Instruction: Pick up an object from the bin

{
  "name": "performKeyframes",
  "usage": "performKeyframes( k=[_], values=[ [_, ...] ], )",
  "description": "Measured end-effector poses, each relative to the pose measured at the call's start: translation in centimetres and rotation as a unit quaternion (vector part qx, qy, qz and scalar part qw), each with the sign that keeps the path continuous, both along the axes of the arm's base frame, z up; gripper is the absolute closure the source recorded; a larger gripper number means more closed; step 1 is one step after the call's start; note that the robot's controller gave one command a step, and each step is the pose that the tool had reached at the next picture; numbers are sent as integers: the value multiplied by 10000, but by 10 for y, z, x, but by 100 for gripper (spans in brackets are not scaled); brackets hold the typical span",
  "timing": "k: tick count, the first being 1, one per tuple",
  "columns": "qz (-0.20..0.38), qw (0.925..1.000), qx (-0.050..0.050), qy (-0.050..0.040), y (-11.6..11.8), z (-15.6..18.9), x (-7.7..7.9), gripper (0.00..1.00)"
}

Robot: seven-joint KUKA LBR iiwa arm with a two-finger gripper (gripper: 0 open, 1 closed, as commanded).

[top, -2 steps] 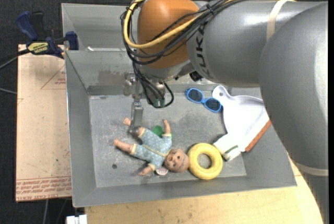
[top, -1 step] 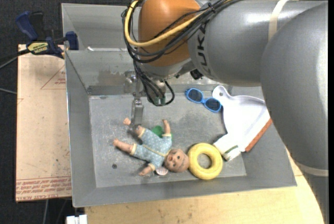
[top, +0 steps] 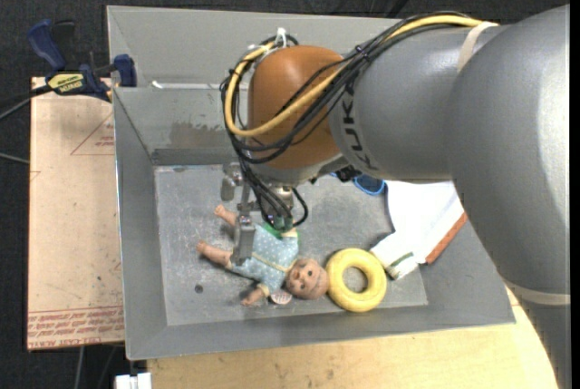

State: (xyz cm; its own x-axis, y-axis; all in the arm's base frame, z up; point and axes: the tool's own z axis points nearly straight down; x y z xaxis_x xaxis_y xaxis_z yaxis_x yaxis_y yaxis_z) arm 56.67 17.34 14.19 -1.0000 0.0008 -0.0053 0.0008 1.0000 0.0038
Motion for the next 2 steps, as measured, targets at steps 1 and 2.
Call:
performKeyframes(
  k=[1,2],
  values=[
    [474,9989,-11,50,-9,-38,-13,0],
    [-555,9985,10,11,-11,-70,-4,100]
  ],
)
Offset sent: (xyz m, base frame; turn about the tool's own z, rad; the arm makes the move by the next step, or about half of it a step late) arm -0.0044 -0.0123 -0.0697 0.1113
